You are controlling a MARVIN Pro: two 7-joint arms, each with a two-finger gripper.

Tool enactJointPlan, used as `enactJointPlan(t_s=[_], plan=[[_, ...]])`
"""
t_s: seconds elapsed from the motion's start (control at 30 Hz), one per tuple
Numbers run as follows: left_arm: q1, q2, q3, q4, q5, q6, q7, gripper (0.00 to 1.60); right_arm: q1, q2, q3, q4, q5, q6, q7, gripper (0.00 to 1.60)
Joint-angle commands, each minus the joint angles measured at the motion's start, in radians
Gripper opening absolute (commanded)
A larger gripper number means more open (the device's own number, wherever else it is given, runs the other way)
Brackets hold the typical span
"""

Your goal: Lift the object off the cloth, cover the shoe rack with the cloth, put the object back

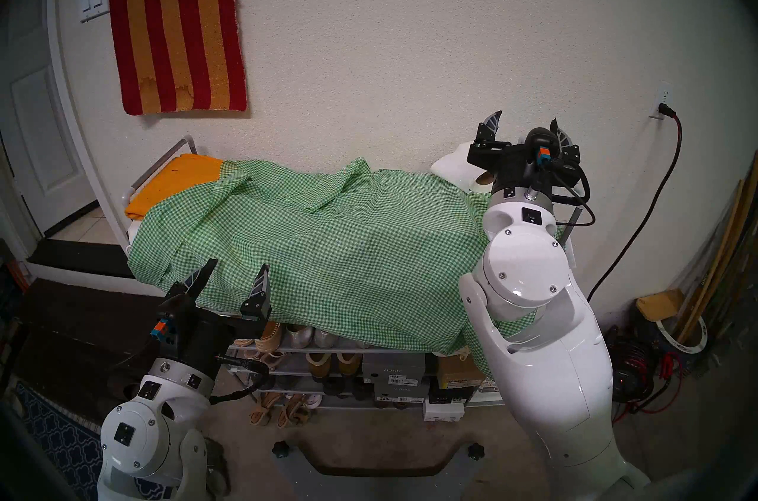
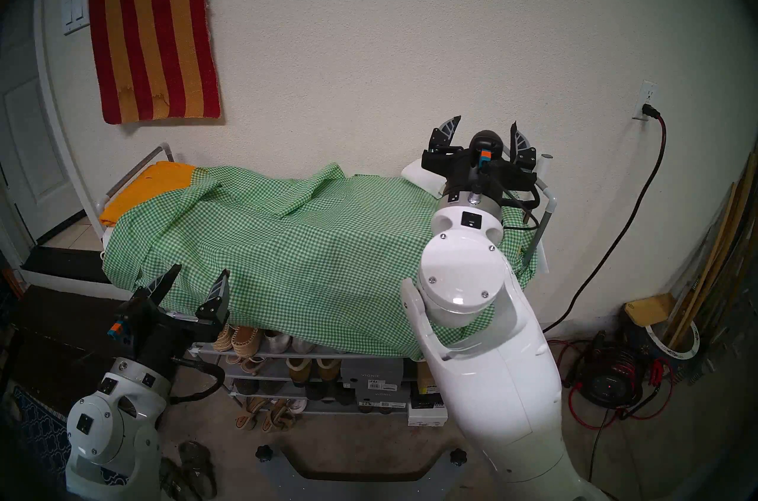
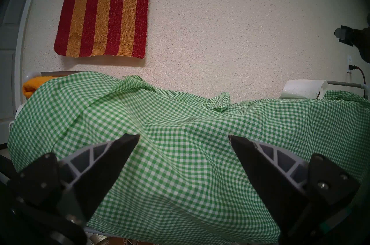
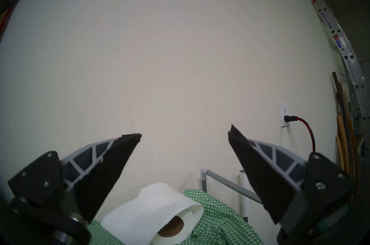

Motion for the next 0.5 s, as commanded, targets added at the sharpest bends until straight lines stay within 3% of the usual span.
enactJointPlan(t_s=[0.0, 0.33, 0.37, 0.47], plan=[[-0.001, 0.002, 0.001, -0.001, 0.0, 0.001, -0.002, 1.6, 0.018, -0.023, 0.018, -0.025, 0.026, 0.114, 0.019, 1.6], [-0.001, 0.002, 0.001, -0.001, -0.001, 0.001, -0.003, 1.6, 0.032, -0.052, 0.053, -0.02, 0.116, 0.304, 0.08, 1.6], [-0.001, 0.002, 0.001, -0.001, -0.001, 0.001, -0.003, 1.6, 0.041, -0.056, 0.06, -0.018, 0.134, 0.363, 0.09, 1.6], [-0.001, 0.002, 0.001, -0.001, -0.001, 0.001, -0.003, 1.6, 0.045, -0.055, 0.065, 0.0, 0.145, 0.369, 0.093, 1.6]])
